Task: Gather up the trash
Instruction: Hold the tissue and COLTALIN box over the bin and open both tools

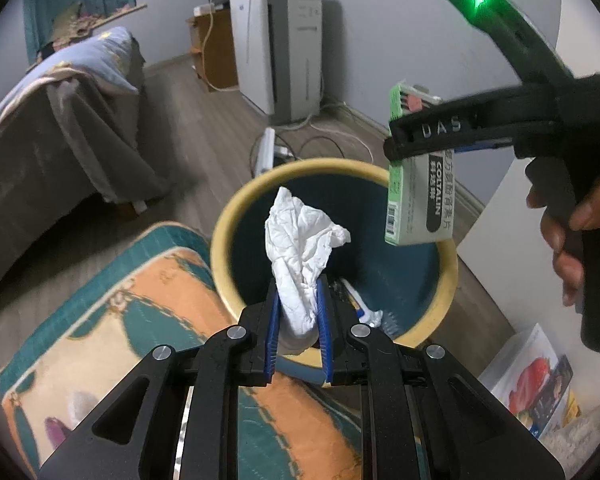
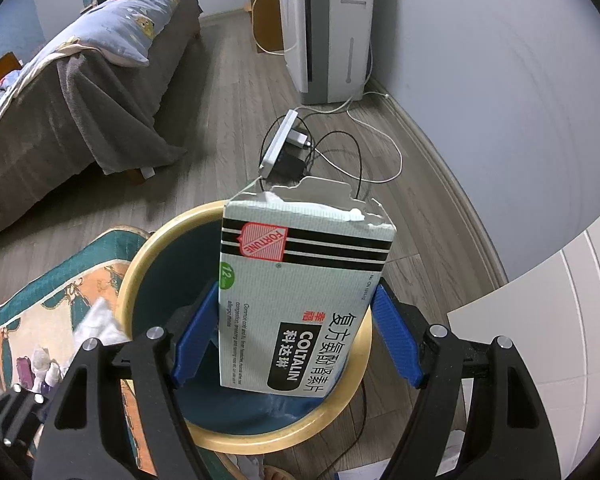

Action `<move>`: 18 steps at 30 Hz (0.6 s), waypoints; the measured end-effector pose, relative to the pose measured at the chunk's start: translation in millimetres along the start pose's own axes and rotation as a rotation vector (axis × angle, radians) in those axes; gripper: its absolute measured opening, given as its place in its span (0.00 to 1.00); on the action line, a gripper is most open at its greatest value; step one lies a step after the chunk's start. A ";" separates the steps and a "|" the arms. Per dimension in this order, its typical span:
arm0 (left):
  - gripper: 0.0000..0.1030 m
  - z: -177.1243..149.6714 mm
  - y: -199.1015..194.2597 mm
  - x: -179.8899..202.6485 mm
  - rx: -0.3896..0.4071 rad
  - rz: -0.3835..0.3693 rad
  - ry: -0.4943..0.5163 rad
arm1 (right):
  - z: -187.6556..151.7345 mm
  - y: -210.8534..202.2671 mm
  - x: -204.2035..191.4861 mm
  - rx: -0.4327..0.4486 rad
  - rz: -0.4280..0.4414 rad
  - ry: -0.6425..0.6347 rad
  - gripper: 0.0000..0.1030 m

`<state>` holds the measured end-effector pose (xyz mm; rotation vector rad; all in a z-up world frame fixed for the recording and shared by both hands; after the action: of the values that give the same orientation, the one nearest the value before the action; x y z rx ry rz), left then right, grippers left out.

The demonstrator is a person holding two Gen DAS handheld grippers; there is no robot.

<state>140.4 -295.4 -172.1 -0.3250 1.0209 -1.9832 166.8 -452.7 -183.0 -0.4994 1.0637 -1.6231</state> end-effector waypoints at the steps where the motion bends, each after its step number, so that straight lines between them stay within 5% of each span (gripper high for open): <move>1: 0.17 -0.6 4.1 2.5 -0.008 -0.005 -0.003 | -0.6 1.3 0.1 -0.003 0.000 0.001 0.72; 18: 0.20 1.8 24.3 8.6 -0.013 -0.033 -0.075 | 7.4 -1.0 -9.0 0.042 0.008 0.030 0.73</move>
<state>150.3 -310.4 -190.7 -0.4224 0.9864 -1.9791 175.0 -447.2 -176.6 -0.4439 1.0500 -1.6475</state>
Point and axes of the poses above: each gripper's, at about its wrist camera, not at the fingertips, and y roughly the way its jaws point, x to its right, z to its top, the point moved 10 cm from there along y, roughly the way its jaws point, and after that the axes turned 10 degrees about z, right-handed, at the moved point
